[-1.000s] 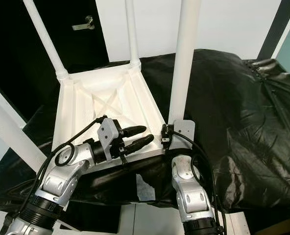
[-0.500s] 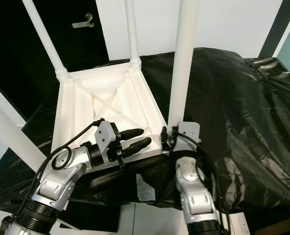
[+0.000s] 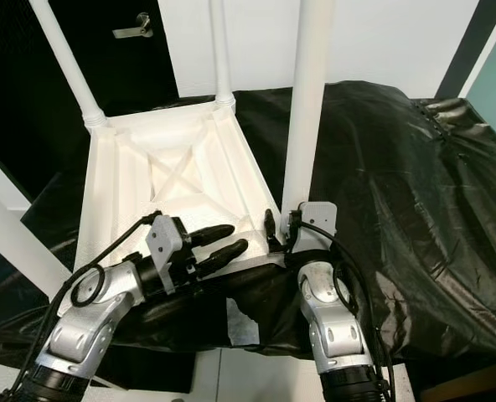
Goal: Building children table
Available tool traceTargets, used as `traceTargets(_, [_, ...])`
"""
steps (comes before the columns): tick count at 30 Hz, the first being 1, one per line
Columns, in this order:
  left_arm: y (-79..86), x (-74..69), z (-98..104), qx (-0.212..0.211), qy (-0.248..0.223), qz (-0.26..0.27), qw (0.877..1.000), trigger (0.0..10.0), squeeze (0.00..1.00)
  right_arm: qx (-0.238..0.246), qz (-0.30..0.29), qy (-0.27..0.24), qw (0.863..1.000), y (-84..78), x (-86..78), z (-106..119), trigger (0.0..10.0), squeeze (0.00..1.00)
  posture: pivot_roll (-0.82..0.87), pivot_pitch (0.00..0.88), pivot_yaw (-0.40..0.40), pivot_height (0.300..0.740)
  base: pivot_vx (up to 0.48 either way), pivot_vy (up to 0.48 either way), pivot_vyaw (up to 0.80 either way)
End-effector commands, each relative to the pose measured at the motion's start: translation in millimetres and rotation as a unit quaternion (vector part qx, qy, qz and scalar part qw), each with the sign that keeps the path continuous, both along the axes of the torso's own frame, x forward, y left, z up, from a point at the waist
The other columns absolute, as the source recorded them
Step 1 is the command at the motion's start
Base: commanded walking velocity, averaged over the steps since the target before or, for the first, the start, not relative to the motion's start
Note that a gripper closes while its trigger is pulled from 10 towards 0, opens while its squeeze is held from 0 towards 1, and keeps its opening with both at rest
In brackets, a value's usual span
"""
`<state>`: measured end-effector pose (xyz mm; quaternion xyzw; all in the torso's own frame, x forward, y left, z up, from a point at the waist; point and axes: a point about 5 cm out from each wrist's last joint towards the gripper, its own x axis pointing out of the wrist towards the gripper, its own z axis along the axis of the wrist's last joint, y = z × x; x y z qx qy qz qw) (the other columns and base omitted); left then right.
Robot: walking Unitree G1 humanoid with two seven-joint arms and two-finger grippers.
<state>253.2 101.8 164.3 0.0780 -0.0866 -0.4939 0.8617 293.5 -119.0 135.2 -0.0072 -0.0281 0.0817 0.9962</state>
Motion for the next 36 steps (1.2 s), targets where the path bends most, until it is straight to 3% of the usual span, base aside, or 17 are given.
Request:
traceTargets(1, [19.5,6.7,2,-0.013,-0.005,0.106,0.994,10.0,0.00,-0.003,0.033,-0.010,0.999,5.3,5.4,4,10.0,0.00,0.00,0.000,-0.005,0.740,0.000,0.000,0.00])
traceTargets(2, [19.5,6.7,2,-0.013,-0.005,0.106,0.994,10.0,0.00,-0.003,0.033,-0.010,0.999,5.3,5.4,4,10.0,0.00,0.00,0.000,-0.005,0.740,0.000,0.000,0.00])
traceTargets(5, [44.4,13.1,0,-0.017,-0.014,0.202,0.979,10.0,0.00,0.002,0.039,-0.013,0.999,2.6,10.0,6,10.0,0.00,0.01,0.000,-0.008,0.740,0.000,0.000,0.00])
traceTargets(9, [54.5,13.8,-1,-0.021,-0.010,0.249,0.968,10.0,0.00,0.008,0.044,-0.012,0.999,3.7,11.7,5,10.0,0.00,0.02,0.000,-0.007,0.740,0.000,0.000,0.00])
traceTargets(13, [60.0,12.2,-3,-0.012,-0.010,0.274,0.962,10.0,0.00,0.012,0.048,-0.020,0.999,6.0,12.4,6,10.0,0.00,0.03,0.000,-0.007,0.740,0.000,0.000,0.00])
traceTargets(15, [62.4,11.8,-3,-0.015,-0.005,0.280,0.960,10.0,0.00,0.015,0.050,-0.021,0.998,7.2,12.5,6,10.0,0.00,0.04,0.000,-0.008,0.740,0.000,0.000,0.00])
traceTargets(17, [69.8,11.8,-1,-0.032,-0.002,0.309,0.950,10.0,0.00,0.026,0.063,-0.032,0.997,10.7,12.8,8,10.0,0.00,0.04,0.000,-0.008,0.740,0.000,0.000,0.00])
traceTargets(19, [69.8,11.8,-1,-0.032,-0.002,0.309,0.950,10.0,0.00,0.026,0.063,-0.032,0.997,10.7,12.8,8,10.0,0.00,0.04,0.000,-0.008,0.740,0.000,0.000,0.00])
traceTargets(21, [78.0,13.0,-1,-0.052,0.008,0.344,0.938,10.0,0.00,0.025,0.066,-0.044,0.997,10.8,14.5,11,10.0,0.00,0.04,0.000,-0.005,0.740,0.000,0.000,0.00])
traceTargets(25, [84.6,15.4,-1,-0.062,0.012,0.368,0.928,10.0,0.00,0.022,0.050,-0.053,0.997,6.1,18.4,14,10.0,0.00,0.04,0.000,-0.006,0.740,0.000,0.000,0.00])
traceTargets(31, [92.4,20.9,0,-0.061,0.008,0.378,0.924,10.0,0.00,0.017,-0.023,-0.071,0.997,-13.6,22.5,19,10.0,0.00,0.04,0.000,-0.007,0.740,0.000,0.000,0.00])
traceTargets(36, [80.8,32.2,6,-0.052,-0.008,0.349,0.936,10.0,0.00,-0.003,-0.134,-0.073,0.988,-54.4,22.5,17,10.0,0.00,0.04,0.000,-0.004,0.740,0.000,0.000,0.00])
